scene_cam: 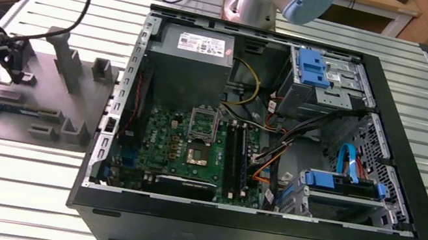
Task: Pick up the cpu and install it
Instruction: 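Pick up the cpu and move it towards the insertion slot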
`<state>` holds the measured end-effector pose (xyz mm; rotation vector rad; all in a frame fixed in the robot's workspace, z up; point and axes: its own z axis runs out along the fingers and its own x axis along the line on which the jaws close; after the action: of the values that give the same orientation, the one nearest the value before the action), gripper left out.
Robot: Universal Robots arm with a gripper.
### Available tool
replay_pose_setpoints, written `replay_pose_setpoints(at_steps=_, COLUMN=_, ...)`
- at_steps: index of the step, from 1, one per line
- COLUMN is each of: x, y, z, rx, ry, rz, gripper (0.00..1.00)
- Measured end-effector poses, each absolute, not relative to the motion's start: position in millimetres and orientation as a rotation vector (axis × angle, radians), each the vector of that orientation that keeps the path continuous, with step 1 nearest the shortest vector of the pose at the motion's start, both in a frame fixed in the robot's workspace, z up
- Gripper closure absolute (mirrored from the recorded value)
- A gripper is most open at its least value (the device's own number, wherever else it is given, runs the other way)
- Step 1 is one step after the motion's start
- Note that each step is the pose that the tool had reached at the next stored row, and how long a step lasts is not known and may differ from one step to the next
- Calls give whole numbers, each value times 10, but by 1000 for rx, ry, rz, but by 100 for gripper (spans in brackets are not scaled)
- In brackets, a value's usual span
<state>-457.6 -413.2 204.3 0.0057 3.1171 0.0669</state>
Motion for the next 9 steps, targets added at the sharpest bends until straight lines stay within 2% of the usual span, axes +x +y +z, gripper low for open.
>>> replay_pose_setpoints(at_steps=9, x=-4576, y=-4132, z=2088, rx=6, ry=3117, rz=67, gripper=53)
